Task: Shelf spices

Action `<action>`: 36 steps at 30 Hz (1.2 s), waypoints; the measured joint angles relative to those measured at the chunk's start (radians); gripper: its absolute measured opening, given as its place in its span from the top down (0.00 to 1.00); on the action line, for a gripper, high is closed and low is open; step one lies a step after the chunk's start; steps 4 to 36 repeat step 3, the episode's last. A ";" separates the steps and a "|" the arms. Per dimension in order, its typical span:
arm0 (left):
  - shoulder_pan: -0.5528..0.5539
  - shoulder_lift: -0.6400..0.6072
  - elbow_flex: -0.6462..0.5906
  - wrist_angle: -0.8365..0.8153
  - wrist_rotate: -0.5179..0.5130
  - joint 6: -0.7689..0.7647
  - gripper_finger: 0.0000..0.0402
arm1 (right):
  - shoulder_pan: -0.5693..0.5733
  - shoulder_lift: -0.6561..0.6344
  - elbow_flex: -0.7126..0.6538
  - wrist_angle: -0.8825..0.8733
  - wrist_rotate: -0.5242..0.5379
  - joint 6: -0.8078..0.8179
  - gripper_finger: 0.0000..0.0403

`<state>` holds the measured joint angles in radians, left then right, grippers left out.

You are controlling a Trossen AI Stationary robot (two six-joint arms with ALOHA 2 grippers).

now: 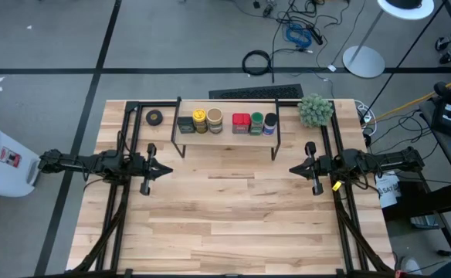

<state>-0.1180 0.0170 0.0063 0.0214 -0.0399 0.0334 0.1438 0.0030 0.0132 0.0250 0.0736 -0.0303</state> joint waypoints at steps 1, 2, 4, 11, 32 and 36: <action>0.000 0.000 0.000 0.000 0.000 0.000 0.94 | 0.000 0.000 0.000 0.000 0.000 0.000 1.00; 0.000 0.000 0.000 0.000 0.000 0.000 0.94 | 0.000 0.000 0.000 0.000 0.000 0.000 1.00; 0.000 0.000 0.000 0.000 0.000 0.000 0.94 | 0.000 0.000 0.000 0.000 0.000 0.000 1.00; 0.000 0.000 0.000 0.000 0.000 0.000 0.94 | 0.000 0.000 0.000 0.000 0.000 0.000 1.00; 0.000 0.000 0.000 0.000 0.000 0.000 0.94 | 0.000 0.000 0.000 0.000 0.000 0.000 1.00; 0.000 0.000 0.000 0.000 0.000 0.000 0.94 | 0.000 0.000 0.000 0.000 0.000 0.000 1.00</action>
